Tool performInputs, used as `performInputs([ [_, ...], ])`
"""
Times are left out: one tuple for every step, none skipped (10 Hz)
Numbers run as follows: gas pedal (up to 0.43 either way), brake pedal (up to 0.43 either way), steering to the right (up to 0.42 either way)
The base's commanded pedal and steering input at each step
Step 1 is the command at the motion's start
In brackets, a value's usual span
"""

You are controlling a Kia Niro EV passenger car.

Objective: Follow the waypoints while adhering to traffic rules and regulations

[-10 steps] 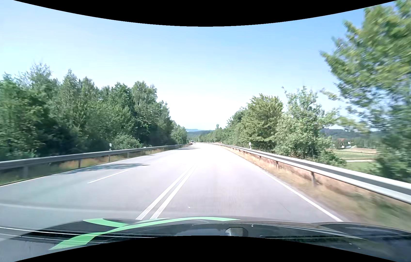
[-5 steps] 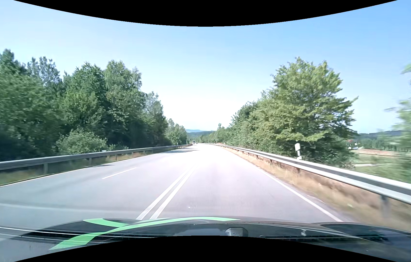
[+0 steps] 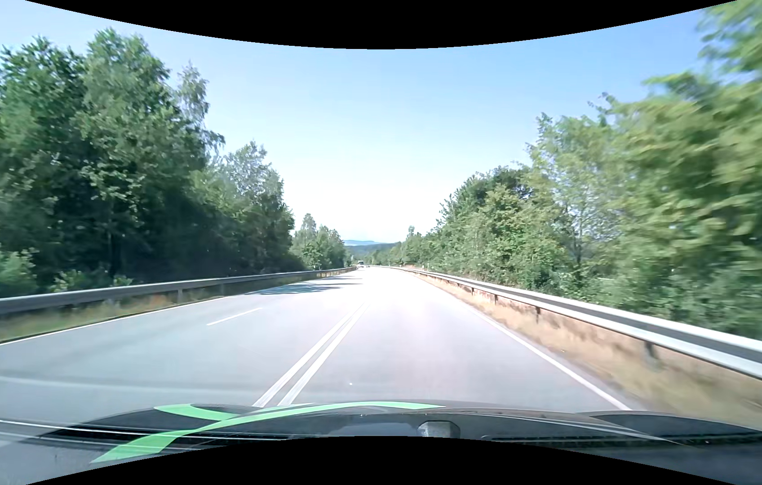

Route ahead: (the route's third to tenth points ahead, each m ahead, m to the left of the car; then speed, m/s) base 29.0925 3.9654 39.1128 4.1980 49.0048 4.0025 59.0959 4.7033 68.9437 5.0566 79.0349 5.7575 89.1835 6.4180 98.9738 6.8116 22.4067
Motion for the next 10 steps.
performInputs([
  [0.26, 0.0, -0.004],
  [0.228, 0.0, -0.003],
  [0.209, 0.0, -0.004],
  [0.209, 0.0, -0.003],
  [0.209, 0.0, -0.004],
  [0.209, 0.0, -0.005],
  [0.209, 0.0, -0.005],
  [0.22, 0.0, -0.005],
  [0.22, 0.0, -0.006],
  [0.228, 0.0, -0.006],
])
